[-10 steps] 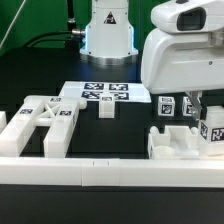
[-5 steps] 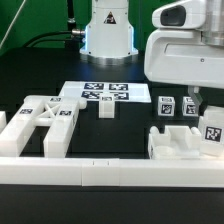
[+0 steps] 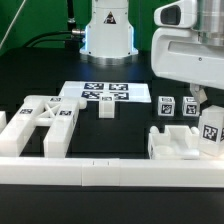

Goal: Assemble chair

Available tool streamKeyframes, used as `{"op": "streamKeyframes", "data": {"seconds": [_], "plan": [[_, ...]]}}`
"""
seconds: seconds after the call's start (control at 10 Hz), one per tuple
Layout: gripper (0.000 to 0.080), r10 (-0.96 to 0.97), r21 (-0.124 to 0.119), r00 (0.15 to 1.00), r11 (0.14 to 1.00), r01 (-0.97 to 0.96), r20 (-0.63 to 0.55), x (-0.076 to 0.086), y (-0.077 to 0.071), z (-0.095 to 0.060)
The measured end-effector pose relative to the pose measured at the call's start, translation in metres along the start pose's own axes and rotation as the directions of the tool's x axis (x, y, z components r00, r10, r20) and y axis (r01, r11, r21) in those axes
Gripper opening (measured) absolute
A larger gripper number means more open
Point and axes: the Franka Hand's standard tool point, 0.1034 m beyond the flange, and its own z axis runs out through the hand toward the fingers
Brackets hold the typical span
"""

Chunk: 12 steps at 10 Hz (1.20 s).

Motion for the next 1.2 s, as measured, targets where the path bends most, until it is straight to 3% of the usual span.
{"op": "streamKeyframes", "data": {"seconds": [0.3, 0.4, 0.5, 0.6, 0.7, 0.8, 1.0, 1.1, 1.2], "plan": [[0.0287, 0.215, 0.017, 0.976, 0.976, -0.216, 0.023, -0.0006, -0.0020, -0.0001], [0.0336, 0.214, 0.017, 0.977, 0.977, -0.214, 0.024, -0.0007, -0.0021, -0.0001], [0.0336, 0.179, 0.017, 0.984, 0.984, -0.180, 0.022, -0.0005, -0.0020, -0.0001], [0.0522, 0.095, 0.019, 0.995, 0.995, -0.095, 0.019, 0.0008, -0.0025, -0.0009], [0.0522, 0.095, 0.021, 0.995, 0.995, -0.095, 0.022, 0.0000, -0.0030, -0.0008], [0.0622, 0.036, 0.022, 0.999, 0.999, -0.036, 0.020, 0.0001, -0.0029, -0.0007], [0.0641, -0.134, 0.025, 0.991, 0.991, 0.134, 0.016, 0.0002, -0.0028, -0.0007], [0.0648, -0.226, 0.017, 0.974, 0.974, 0.226, 0.014, 0.0006, -0.0015, -0.0006], [0.0648, -0.362, -0.011, 0.932, 0.932, 0.362, 0.017, 0.0028, 0.0013, -0.0014]]}}
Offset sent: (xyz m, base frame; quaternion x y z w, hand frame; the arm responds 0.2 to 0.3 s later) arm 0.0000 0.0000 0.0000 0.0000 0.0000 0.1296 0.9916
